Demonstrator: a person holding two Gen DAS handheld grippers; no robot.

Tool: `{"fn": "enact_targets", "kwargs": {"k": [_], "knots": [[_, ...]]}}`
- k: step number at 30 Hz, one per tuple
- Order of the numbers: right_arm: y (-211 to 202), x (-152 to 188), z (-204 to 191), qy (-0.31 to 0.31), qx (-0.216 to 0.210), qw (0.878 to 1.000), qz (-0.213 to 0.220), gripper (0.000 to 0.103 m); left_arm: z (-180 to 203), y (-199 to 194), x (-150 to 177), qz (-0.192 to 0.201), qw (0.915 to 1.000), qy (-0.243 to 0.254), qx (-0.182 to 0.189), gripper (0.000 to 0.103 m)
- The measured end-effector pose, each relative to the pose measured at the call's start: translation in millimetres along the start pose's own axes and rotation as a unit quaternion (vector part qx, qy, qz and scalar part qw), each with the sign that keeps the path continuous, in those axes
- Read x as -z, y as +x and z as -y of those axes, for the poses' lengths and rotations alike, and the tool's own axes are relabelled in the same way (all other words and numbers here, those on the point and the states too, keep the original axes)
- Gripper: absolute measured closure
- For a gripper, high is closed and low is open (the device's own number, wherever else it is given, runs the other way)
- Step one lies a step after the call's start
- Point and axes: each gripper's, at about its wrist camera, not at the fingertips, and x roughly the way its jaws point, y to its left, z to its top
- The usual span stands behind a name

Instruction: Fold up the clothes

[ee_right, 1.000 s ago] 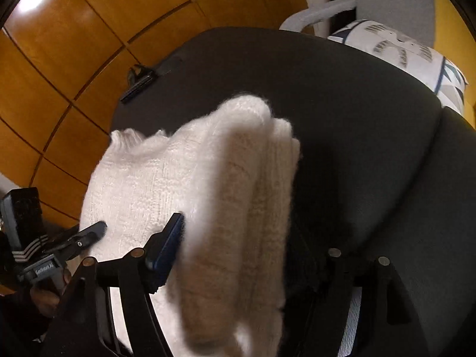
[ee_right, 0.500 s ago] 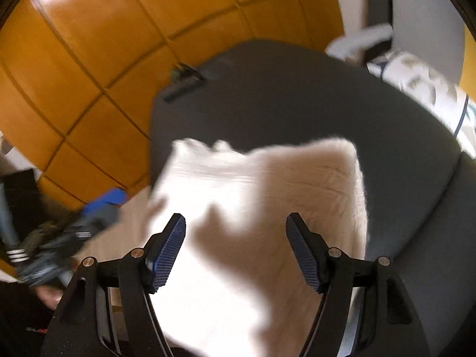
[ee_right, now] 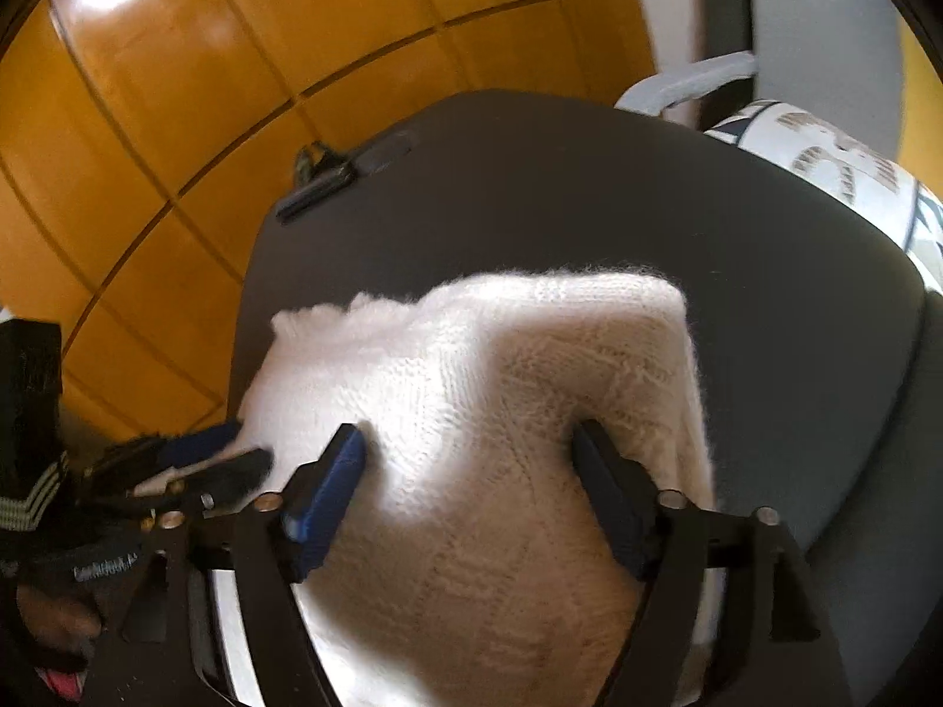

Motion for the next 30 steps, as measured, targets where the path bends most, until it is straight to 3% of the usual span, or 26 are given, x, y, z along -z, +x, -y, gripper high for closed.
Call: {"fn": "enact_targets", "kwargs": {"k": [4, 5, 6, 8, 11, 14, 18, 21, 25, 28, 30], "knots": [[-39.3, 6.1, -28.5, -0.002, 0.058, 0.997, 0.054, 0.013, 9.4, -37.9, 11.7, 0.033, 0.9976, 0.028, -0.054, 0.051], [-59.0, 12.3, -36.5, 0.013, 0.074, 0.994, 0.078, 0.002, 9.9, -51.5, 17.1, 0.038, 0.9972, 0.025, -0.059, 0.051], [-79.0, 21.6, -43.6, 0.038, 0.082, 0.991, 0.096, 0.000, 8.1, -67.5, 23.6, 0.043, 0.9978, 0.008, -0.050, 0.051], [-105.8, 41.5, -52.2, 0.088, 0.085, 0.987, 0.104, 0.000, 9.5, -100.7, 37.9, 0.065, 0.9970, -0.008, -0.042, 0.051], [-132.3, 74.1, -58.8, 0.151, 0.103, 0.978, 0.100, 0.000, 25.7, -136.1, 58.0, 0.094, 0.9925, 0.033, -0.071, 0.051], [-145.0, 97.0, -66.4, 0.182, 0.144, 0.968, 0.092, 0.000, 30.3, -168.2, 76.3, 0.122, 0.9898, 0.057, -0.048, 0.051], [-163.6, 101.5, -91.0, 0.154, 0.190, 0.963, 0.116, 0.000, 30.3, -202.1, 86.2, 0.160, 0.9846, 0.051, -0.050, 0.051], [-180.8, 92.0, -117.7, 0.090, 0.223, 0.959, 0.147, 0.000, 34.0, -217.8, 85.2, 0.178, 0.9803, 0.054, -0.067, 0.051], [-190.8, 79.2, -154.1, 0.003, 0.295, 0.936, 0.191, 0.000, 36.0, -235.6, 82.5, 0.203, 0.9746, 0.054, -0.078, 0.051], [-183.8, 78.7, -160.0, -0.018, 0.336, 0.922, 0.191, 0.000, 34.5, -244.3, 79.2, 0.222, 0.9708, 0.051, -0.074, 0.052], [-167.6, 78.0, -148.9, 0.009, 0.316, 0.937, 0.149, 0.000, 35.2, -245.2, 78.2, 0.228, 0.9682, 0.059, -0.085, 0.053]]}}
